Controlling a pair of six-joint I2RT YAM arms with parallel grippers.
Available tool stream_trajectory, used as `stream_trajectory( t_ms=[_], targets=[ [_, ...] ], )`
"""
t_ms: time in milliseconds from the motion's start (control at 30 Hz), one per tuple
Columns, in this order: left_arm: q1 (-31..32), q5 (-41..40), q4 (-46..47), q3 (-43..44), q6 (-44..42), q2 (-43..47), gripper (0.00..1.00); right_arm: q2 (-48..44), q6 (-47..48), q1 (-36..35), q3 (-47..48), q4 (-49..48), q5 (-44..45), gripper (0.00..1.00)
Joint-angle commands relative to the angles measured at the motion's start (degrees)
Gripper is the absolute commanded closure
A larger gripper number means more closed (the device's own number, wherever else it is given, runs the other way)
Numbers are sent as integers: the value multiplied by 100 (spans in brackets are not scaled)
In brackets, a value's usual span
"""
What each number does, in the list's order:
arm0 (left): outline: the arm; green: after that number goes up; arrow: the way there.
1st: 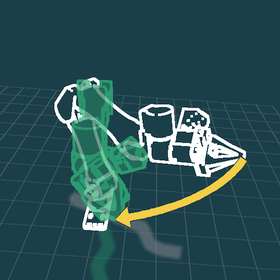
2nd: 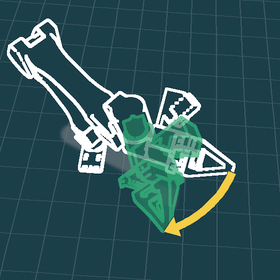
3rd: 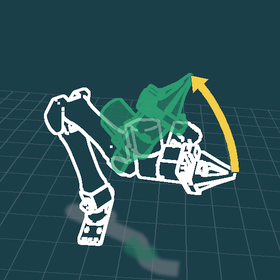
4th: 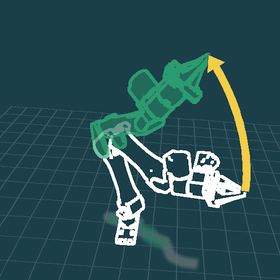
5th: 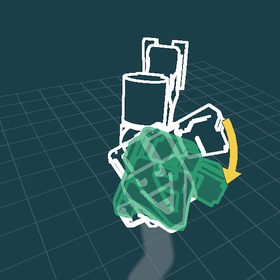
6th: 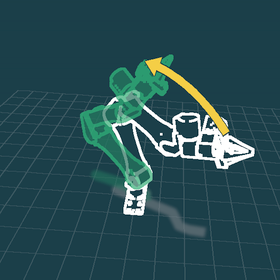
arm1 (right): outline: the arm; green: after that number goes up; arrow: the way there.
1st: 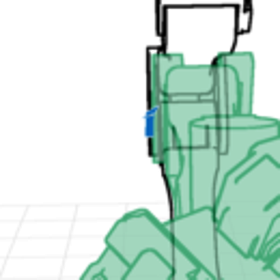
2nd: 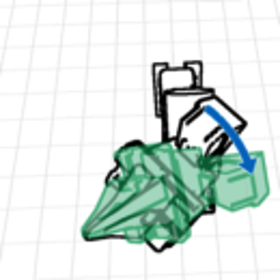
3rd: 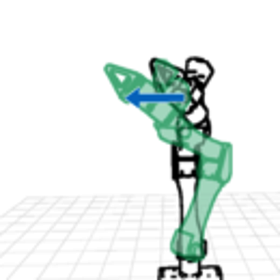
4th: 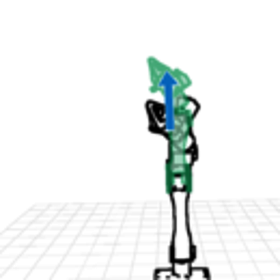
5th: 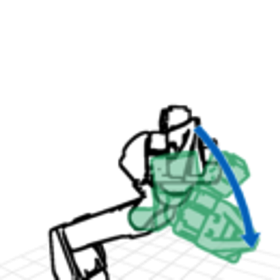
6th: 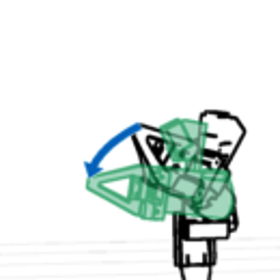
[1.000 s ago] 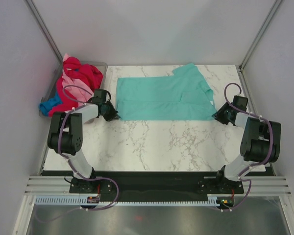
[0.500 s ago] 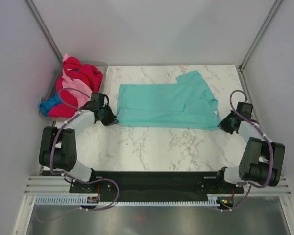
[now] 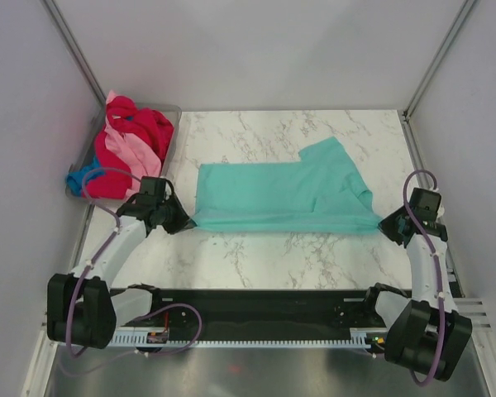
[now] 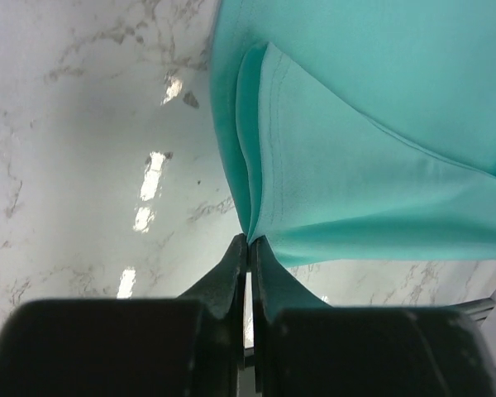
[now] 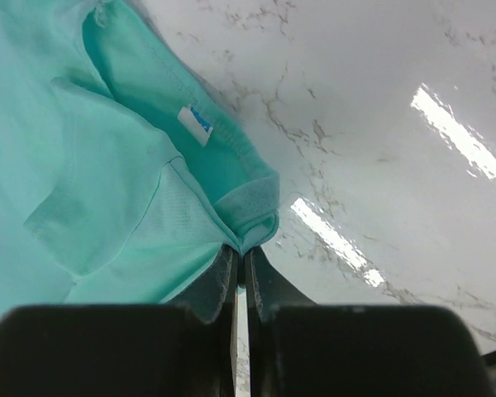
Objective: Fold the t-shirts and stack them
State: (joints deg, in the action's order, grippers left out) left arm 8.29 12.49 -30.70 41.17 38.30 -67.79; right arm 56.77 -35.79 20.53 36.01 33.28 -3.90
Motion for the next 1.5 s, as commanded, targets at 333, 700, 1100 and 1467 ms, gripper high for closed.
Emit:
stream_trajectory(
  t_ms=[333,700,1100,1467],
  targets=[
    [234,421,-1385,329,-127,1707,5,-896,-553,188,582,962,682,10],
    [217,588,-1000,665,-1185,1514,5,2018,739,-795,2821,-506,-455,9],
    [208,517,-885,541,-1106,1769,5,6950,1759,-1974,7924,20,706,12],
    [208,527,-859,533,-1115,1725,6,9238,2111,-2352,10155,232,1049,17]
  ],
)
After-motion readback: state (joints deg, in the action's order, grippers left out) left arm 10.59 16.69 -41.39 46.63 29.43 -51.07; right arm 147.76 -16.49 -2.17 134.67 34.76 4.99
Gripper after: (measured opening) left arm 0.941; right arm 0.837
